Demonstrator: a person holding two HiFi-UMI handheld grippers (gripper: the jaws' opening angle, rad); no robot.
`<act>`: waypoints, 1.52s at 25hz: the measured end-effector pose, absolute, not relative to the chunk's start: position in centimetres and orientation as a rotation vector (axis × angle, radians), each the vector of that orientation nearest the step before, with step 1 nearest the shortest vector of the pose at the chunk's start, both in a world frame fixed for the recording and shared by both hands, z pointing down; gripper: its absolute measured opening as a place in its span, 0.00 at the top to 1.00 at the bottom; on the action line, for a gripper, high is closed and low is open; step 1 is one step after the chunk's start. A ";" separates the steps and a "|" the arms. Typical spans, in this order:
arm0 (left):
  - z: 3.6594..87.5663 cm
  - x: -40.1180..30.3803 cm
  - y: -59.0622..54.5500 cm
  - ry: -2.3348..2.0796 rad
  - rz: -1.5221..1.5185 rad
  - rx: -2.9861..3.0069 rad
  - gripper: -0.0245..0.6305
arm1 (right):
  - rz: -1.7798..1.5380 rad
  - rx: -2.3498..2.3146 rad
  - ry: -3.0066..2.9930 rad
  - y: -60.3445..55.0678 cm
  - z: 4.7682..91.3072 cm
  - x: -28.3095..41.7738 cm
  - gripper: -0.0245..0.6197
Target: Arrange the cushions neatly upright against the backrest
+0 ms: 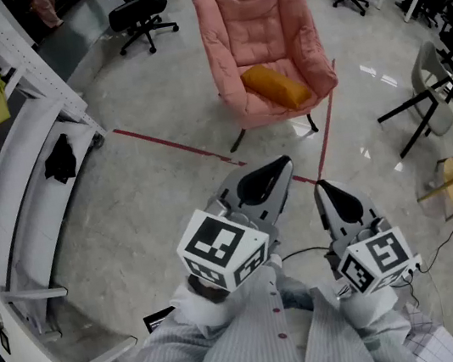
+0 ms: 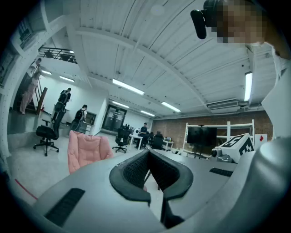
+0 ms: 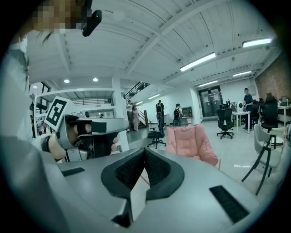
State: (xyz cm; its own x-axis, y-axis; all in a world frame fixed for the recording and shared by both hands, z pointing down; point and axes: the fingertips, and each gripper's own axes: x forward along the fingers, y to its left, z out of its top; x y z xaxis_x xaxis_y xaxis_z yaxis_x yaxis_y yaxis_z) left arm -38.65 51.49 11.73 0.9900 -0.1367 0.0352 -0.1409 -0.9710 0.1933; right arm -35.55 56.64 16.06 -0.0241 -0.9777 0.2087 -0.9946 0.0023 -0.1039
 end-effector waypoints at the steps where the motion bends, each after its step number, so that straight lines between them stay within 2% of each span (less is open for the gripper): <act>1: 11.8 -38.4 51.6 -0.206 0.033 2.938 0.95 | 0.336 2.143 -2.170 56.8 16.0 -35.4 0.94; 25: 13.0 -33.6 49.4 -0.285 0.083 2.951 0.95 | 0.202 2.147 -2.251 53.6 13.1 -29.7 0.94; 38: 13.1 -26.5 33.6 -0.229 0.096 2.951 0.95 | 0.237 2.177 -2.219 38.3 13.5 -23.0 0.94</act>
State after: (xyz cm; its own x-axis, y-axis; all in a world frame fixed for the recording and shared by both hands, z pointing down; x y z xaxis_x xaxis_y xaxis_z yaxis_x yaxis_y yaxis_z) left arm -26.45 33.60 13.06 0.9861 -0.1469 0.0781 -0.1585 -0.9719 0.1739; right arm -23.02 38.31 13.53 -0.0246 -0.9921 0.1230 -0.9957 0.0133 -0.0919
